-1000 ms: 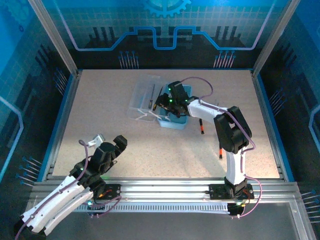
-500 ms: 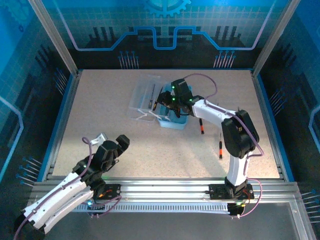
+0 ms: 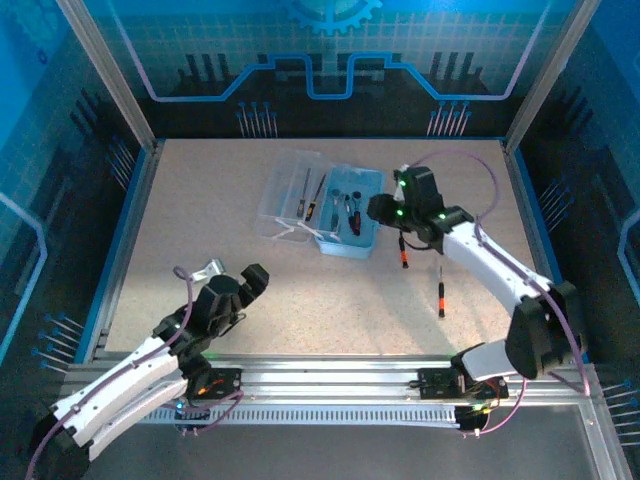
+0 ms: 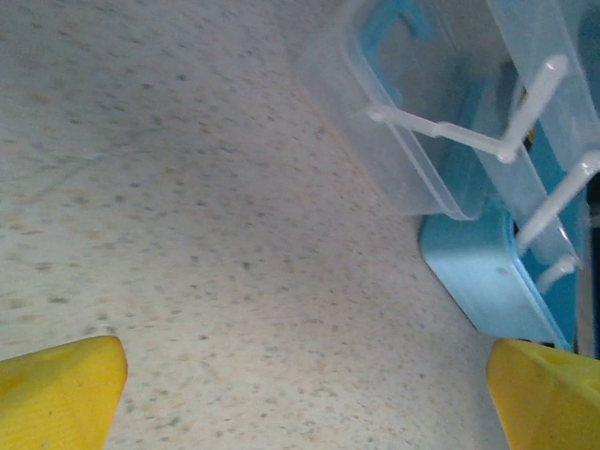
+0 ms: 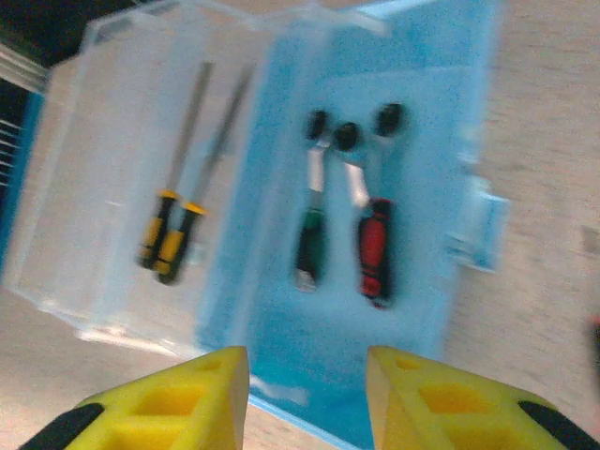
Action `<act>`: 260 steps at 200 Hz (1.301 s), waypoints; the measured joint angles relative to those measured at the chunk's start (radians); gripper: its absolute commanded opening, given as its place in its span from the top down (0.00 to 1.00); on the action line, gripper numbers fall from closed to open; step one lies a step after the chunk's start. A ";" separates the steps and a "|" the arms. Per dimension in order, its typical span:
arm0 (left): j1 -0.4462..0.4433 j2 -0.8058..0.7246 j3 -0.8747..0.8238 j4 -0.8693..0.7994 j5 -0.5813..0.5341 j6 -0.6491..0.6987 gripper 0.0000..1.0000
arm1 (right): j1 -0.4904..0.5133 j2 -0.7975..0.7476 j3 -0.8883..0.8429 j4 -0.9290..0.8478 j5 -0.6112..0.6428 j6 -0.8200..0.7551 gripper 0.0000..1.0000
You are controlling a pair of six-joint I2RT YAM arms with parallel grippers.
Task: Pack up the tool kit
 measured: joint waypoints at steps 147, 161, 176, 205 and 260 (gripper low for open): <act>-0.030 0.582 0.175 0.523 0.437 0.139 0.01 | -0.469 -0.058 -0.223 -0.223 0.314 -0.123 0.39; -0.030 0.582 0.175 0.522 0.441 0.150 0.01 | -0.519 -0.007 -0.200 -0.228 0.308 -0.141 0.40; -0.030 0.579 0.175 0.520 0.446 0.157 0.01 | -0.562 0.051 -0.163 -0.234 0.299 -0.156 0.41; -0.030 0.558 0.175 0.515 0.446 0.178 0.01 | -0.613 0.181 -0.073 -0.237 0.261 -0.179 0.47; -0.030 0.540 0.175 0.496 0.446 0.191 0.01 | -0.620 0.346 0.061 -0.247 0.216 -0.212 0.50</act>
